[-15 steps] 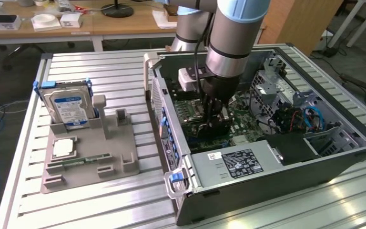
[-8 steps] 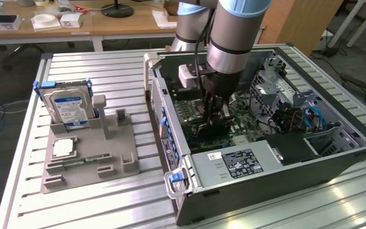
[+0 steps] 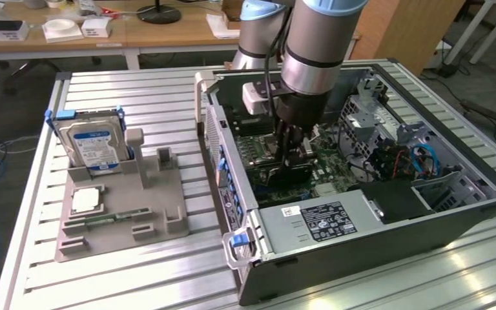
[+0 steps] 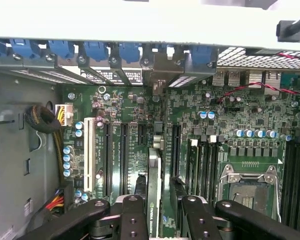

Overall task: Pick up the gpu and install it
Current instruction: 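Insert the gpu into the slot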

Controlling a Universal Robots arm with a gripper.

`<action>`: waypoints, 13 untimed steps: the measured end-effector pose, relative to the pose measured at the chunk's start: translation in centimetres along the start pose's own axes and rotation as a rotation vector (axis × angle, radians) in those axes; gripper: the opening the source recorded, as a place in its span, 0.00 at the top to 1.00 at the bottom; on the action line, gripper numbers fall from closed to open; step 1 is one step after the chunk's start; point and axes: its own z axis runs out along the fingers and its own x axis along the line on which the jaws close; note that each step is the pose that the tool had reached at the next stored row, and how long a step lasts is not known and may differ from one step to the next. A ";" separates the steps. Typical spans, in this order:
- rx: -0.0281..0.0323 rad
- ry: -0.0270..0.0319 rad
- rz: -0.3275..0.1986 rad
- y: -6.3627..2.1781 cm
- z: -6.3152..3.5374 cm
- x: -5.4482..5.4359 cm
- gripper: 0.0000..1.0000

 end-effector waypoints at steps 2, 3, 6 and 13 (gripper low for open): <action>0.0000 0.0000 0.000 0.00 -0.01 0.0 0.68; 0.0000 0.0001 0.000 0.00 -0.02 0.0 0.75; -0.0001 0.0002 0.000 0.00 -0.03 0.0 0.86; -0.0002 0.0002 0.000 0.00 -0.03 0.0 0.90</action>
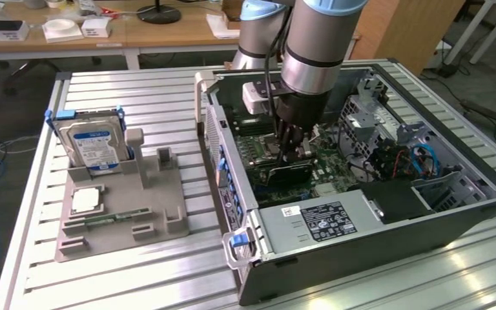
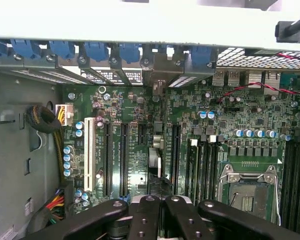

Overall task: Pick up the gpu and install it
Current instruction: 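Insert the gpu into the slot, then press down on the gpu until it lock into place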

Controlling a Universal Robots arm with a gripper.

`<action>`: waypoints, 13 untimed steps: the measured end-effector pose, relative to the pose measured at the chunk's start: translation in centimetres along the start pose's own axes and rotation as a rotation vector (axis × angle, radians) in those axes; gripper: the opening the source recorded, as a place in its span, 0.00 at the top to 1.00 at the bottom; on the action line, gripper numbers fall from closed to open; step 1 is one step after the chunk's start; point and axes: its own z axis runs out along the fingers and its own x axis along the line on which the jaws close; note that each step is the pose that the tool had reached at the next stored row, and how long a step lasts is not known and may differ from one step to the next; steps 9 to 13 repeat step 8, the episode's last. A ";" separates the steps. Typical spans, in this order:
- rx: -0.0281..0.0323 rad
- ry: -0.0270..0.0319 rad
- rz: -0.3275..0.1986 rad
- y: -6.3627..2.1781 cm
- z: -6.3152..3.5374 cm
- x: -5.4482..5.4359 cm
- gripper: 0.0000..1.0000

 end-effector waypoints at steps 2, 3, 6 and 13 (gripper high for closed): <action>0.0000 0.0000 0.000 0.00 0.00 0.0 0.90; 0.0000 0.0000 0.000 0.00 0.00 0.0 0.90; 0.0000 0.0000 0.000 0.00 0.00 0.0 0.90; 0.0001 -0.0001 0.000 0.00 0.00 0.0 0.90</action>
